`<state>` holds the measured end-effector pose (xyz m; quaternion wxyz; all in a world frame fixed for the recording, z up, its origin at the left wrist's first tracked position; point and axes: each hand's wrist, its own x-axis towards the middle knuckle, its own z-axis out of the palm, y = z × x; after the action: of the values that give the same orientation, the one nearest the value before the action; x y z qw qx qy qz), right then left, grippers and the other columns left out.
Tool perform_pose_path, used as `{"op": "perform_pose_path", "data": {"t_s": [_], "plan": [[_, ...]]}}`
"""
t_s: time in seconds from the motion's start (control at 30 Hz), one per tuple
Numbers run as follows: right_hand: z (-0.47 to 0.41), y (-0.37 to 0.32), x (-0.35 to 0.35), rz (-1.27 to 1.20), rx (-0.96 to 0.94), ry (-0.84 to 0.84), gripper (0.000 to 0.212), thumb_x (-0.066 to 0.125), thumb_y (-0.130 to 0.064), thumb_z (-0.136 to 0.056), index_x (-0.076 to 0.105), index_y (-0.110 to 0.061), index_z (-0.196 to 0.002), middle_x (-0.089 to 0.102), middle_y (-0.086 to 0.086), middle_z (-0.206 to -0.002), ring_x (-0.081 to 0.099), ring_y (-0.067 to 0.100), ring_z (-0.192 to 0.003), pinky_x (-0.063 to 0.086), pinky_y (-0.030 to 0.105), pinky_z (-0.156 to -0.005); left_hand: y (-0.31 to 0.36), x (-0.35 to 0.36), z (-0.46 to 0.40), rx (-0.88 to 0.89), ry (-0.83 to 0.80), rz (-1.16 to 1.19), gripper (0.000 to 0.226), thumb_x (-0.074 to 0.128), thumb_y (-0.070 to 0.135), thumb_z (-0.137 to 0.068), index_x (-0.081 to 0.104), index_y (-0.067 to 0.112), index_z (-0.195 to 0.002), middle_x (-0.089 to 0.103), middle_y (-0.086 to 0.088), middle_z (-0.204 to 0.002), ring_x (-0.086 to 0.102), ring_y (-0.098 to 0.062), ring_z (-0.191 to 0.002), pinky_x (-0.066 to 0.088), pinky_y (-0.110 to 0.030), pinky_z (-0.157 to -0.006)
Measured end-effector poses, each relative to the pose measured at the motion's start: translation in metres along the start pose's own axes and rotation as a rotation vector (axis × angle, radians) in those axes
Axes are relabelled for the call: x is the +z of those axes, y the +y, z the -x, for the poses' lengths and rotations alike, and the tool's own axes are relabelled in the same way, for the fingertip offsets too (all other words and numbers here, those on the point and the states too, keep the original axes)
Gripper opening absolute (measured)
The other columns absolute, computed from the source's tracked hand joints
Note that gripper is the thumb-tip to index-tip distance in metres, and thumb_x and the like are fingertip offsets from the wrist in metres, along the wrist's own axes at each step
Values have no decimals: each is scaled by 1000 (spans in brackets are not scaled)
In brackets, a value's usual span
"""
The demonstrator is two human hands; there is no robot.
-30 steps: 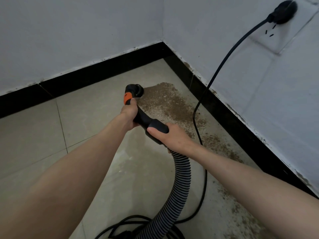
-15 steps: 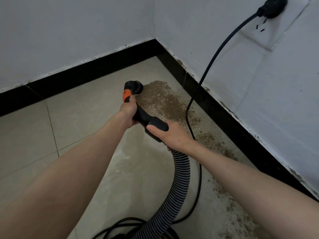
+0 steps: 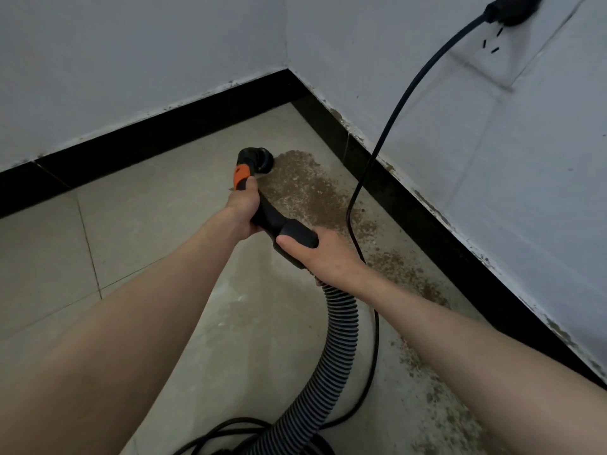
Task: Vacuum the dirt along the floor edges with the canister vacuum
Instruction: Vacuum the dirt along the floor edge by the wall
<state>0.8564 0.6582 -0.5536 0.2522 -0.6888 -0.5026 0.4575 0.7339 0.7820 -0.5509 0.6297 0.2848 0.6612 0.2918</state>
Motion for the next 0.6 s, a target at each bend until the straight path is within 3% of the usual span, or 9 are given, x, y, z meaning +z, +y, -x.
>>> {"op": "perform_pose_path", "data": {"t_s": [0.17,0.3,0.6], "plan": [[1,3,-1,-11,1,23,45,60,-70,-80,55,-26,-85,61,-5,-76,59,13,-65,41,25,-55,0,7,-1,-4,-26,-4,48,37,42,-102,36,10,-138,57,-9,-97,59,-23,-83,49,-40,-68],[1,6,-3,15,-11,77,39,60,-69,-81,50,-32,-76,57,-11,-73,55,7,-66,35,23,-52,1,14,-4,4,-28,-41,50,37,42,-102,37,8,-138,57,-14,-121,57,-30,-107,49,-43,-81],[-2,10,-6,-18,27,111,43,57,-74,-78,51,-32,-80,63,-6,-76,62,13,-64,43,26,-52,8,31,-7,7,-39,-106,51,38,44,-101,37,9,-137,56,-13,-116,58,-28,-101,49,-40,-77]]}}
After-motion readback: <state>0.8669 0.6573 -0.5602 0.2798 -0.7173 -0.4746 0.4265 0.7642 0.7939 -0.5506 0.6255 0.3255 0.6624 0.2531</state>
